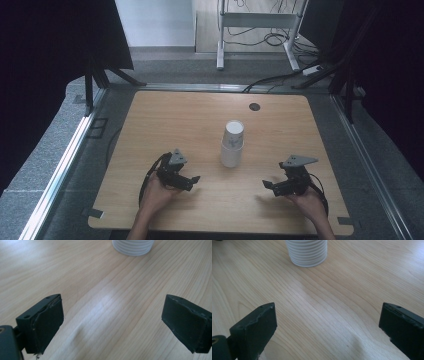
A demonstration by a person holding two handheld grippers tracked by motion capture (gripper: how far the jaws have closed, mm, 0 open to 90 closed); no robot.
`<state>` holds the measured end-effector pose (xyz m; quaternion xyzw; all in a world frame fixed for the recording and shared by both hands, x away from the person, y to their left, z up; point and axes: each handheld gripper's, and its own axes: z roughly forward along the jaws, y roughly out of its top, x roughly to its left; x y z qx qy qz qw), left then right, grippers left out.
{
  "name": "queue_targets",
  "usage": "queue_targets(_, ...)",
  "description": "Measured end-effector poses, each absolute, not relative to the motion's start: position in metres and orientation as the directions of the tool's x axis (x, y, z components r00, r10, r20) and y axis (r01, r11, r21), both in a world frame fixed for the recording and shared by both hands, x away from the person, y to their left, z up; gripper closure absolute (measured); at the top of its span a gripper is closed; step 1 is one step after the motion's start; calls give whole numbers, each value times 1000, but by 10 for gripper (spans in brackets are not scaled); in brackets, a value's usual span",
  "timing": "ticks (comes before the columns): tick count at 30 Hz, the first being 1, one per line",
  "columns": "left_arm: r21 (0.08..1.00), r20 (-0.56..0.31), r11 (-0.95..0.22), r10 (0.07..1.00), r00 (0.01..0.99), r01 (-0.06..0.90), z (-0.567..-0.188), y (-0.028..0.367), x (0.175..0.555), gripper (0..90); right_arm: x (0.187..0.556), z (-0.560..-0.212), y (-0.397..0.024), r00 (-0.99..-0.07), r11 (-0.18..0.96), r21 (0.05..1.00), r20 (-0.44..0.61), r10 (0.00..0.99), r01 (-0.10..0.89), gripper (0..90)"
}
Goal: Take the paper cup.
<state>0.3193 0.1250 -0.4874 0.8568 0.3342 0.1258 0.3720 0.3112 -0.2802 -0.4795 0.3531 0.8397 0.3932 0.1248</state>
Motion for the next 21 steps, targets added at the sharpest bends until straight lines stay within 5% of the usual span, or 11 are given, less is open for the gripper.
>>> queue_targets(21,747,-45,-515,593,804,421,-468,94,349,56,328,-451,-262,-765,433,782,84,639,448,31)
